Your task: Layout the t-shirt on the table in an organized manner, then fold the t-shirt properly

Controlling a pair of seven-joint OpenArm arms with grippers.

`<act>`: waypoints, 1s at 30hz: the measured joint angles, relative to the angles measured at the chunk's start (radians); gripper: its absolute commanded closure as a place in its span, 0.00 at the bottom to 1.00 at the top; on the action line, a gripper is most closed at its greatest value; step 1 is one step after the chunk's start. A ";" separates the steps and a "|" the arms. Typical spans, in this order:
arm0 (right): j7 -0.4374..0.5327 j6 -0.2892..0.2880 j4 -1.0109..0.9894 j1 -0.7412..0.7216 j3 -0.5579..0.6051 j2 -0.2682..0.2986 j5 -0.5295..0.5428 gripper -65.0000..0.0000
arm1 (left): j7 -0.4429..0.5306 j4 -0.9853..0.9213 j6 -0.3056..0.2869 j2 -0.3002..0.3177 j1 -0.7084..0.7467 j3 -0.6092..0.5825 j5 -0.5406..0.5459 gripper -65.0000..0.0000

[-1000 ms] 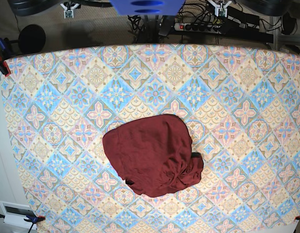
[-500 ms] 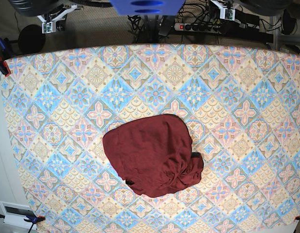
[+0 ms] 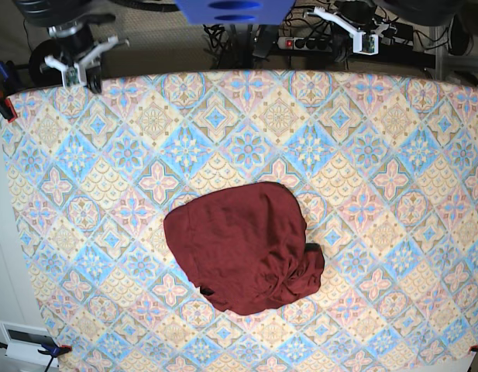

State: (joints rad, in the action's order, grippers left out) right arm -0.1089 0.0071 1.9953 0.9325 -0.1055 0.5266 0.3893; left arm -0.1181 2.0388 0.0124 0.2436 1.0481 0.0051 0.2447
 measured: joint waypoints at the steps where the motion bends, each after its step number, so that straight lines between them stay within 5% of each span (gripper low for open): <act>1: 0.004 -0.013 0.005 -0.043 0.026 0.002 0.000 1.00 | -0.007 -0.004 -0.009 -0.007 -0.029 0.006 0.000 1.00; 10: -0.234 -0.007 0.003 -0.397 0.215 -0.005 0.001 1.00 | -0.344 -0.005 -0.005 -0.009 -0.369 0.021 0.030 0.89; 13: -0.288 -0.005 -0.003 -0.517 0.263 -0.049 0.002 1.00 | -0.415 -0.005 -0.003 0.006 -0.466 0.026 0.095 0.86; 22: -0.349 -0.013 -0.227 -0.772 0.273 -0.234 0.007 0.82 | -0.458 -0.027 -0.004 0.091 -0.649 0.021 0.208 0.85; 30: -0.346 -0.005 -0.506 -1.064 0.360 -0.225 0.002 0.79 | -0.460 -0.050 -0.005 0.106 -0.653 0.022 0.208 0.85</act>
State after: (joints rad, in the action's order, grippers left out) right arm -0.4545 0.0025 1.4891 -0.1314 0.2550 0.3016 0.3908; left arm -0.5785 1.9892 0.0078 0.3496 0.3954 0.0269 0.4526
